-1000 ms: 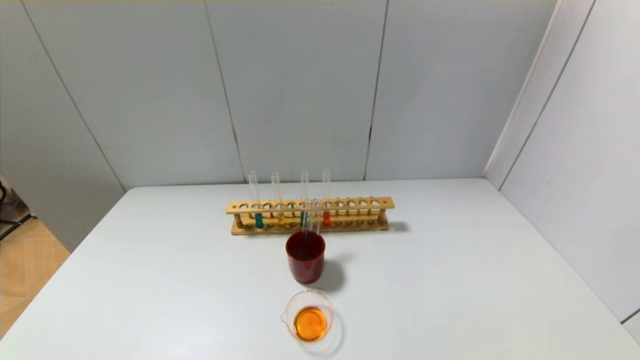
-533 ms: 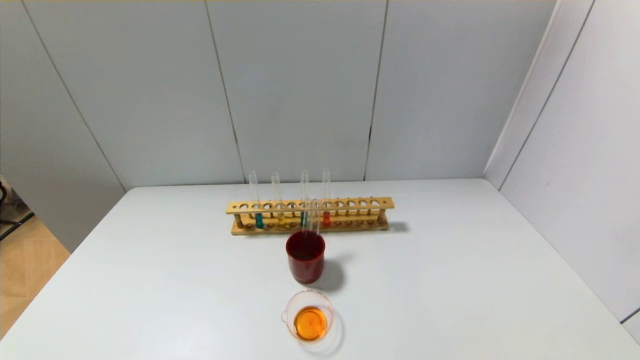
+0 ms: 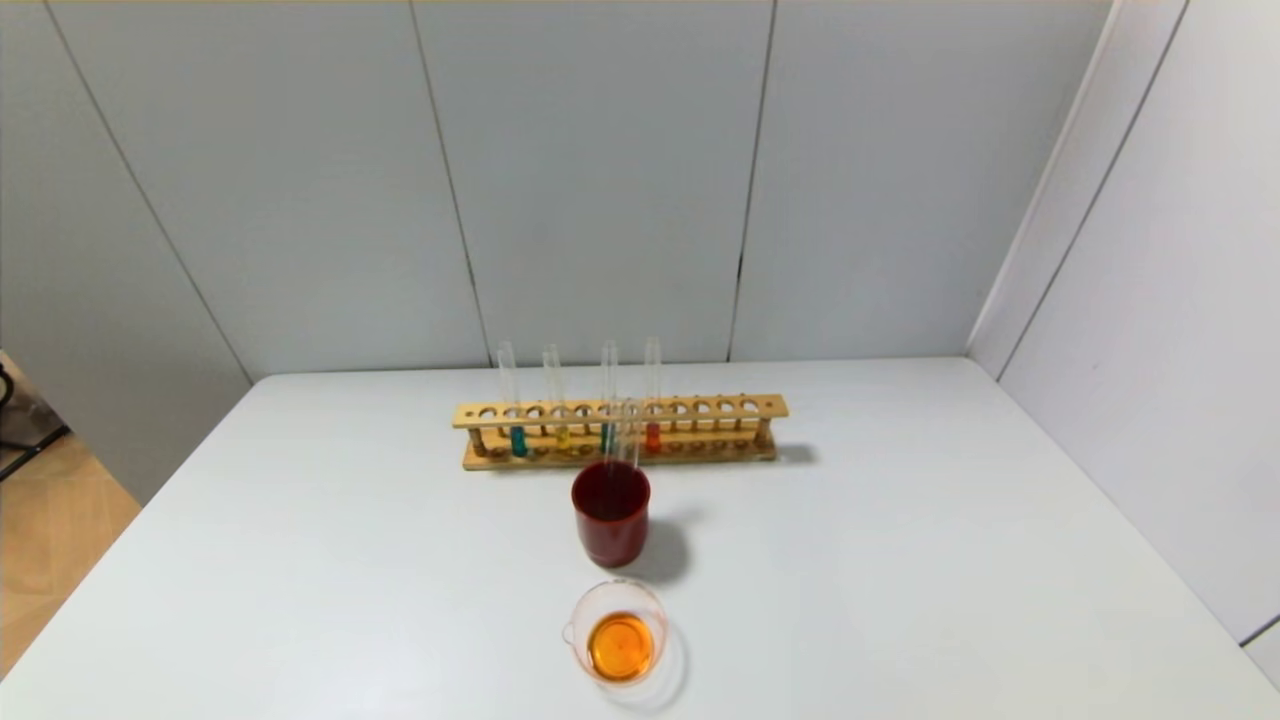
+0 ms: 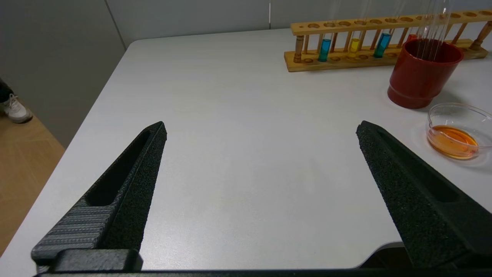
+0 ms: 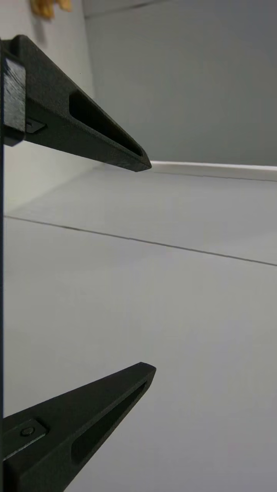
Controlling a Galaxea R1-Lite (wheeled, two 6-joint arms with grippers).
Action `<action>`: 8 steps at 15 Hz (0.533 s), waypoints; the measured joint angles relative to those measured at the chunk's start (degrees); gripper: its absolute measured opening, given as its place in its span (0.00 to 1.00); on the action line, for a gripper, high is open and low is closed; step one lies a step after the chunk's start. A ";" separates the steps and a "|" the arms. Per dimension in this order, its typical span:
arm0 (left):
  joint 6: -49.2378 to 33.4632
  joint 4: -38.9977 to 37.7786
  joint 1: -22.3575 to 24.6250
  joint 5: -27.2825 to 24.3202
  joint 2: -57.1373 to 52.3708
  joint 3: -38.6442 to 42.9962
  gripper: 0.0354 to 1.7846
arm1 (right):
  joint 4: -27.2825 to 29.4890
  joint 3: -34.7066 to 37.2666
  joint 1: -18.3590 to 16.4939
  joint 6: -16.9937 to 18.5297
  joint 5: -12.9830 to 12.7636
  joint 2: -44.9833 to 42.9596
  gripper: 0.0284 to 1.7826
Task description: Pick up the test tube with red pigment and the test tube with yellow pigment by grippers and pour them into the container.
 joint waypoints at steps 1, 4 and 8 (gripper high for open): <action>0.00 0.02 0.00 0.00 0.00 0.00 0.98 | 0.30 3.02 -0.49 1.84 0.43 -1.88 0.97; 0.00 0.00 0.00 0.00 0.00 0.00 0.98 | 0.52 13.01 -1.29 7.28 5.62 -7.74 0.97; 0.00 0.05 0.00 0.00 0.00 0.00 0.98 | -3.39 24.50 -1.44 17.90 14.36 -12.63 0.97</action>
